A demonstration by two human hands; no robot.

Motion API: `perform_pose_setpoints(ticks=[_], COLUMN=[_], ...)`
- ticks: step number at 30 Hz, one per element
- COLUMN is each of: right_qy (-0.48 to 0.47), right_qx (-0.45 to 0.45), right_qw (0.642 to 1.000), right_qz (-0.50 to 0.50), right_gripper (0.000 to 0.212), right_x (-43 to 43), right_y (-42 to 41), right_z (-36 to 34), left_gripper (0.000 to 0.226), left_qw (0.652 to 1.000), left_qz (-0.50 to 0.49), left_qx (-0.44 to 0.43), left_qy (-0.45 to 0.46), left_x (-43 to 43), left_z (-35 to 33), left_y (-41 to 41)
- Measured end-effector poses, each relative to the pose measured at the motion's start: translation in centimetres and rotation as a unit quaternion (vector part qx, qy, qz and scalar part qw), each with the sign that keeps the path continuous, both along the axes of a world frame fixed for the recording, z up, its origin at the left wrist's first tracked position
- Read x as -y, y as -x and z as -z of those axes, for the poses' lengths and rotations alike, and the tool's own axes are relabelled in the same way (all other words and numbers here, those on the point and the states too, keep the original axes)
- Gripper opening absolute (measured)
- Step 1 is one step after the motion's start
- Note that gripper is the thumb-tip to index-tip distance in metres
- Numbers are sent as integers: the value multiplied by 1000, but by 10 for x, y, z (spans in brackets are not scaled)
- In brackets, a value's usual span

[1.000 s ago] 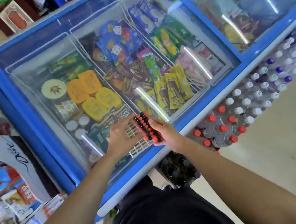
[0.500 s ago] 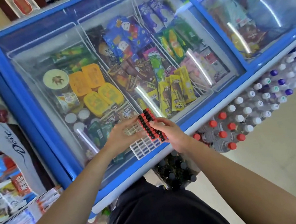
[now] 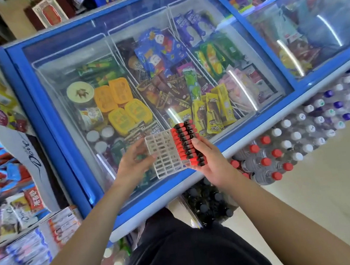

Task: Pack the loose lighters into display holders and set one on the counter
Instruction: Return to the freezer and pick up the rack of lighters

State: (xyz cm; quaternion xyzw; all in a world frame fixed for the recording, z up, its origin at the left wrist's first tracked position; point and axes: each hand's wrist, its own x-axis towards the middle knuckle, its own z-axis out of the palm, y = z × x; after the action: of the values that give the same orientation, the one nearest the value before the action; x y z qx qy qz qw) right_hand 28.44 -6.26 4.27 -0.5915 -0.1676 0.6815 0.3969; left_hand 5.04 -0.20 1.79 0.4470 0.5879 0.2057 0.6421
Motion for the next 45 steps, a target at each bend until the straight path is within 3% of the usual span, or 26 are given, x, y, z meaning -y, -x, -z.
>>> perform_pose_setpoints(ticks=[3,7,11,15,17,21,24,27,30,34,39,45], right_qy=[10,-47,-48,-54,-45,-51,-63,-67,-74,-80,-78,-69], right_qx=[-83,-13,-55,-111,-125,-138,-109,-80,-63,-39,-22,-1], right_qw=[996,999,997,992,991,987,984,979,968,949,919,869], right_qz=[23,11,23,22,-2,-67,-125,-177,-229,-303,-386,-489], right_gripper=[39,48,43,49,59,59,71,75,52,37,55,33], right_x=[18,59,108,155,174,203,220,235,254,291,366,436], right_y=[-7,-12,-25,-36,-38,-33,-14,16,58,137,256,382], right_z=[-15,-14,-5,-1,2,7,0,-6,-13,-21,-13,-26], left_gripper=[68,67,65,62,58,53,54,57,55,54,55,58], left_qw=[999,998,997,996,995,992,987,977,965,941,898,848], left_qz=[-13,-45,-57,-84,-90,-106,-147,-202,-250,-327,-435,-528], left_qx=[32,34,-16,5,4,-27,-28,-13,-13,8,22,17], left_qy=[29,-5,-46,-31,-36,-57,-64,-68,-78,-84,-61,-44], left_x=[32,78,135,196,225,269,302,337,381,455,560,662], left_z=[-5,-11,-19,-27,-33,-42,-45,-49,-49,-40,-34,-21], left_y=[-6,-27,-43,-50,-48,-32,-12,12,48,117,213,308])
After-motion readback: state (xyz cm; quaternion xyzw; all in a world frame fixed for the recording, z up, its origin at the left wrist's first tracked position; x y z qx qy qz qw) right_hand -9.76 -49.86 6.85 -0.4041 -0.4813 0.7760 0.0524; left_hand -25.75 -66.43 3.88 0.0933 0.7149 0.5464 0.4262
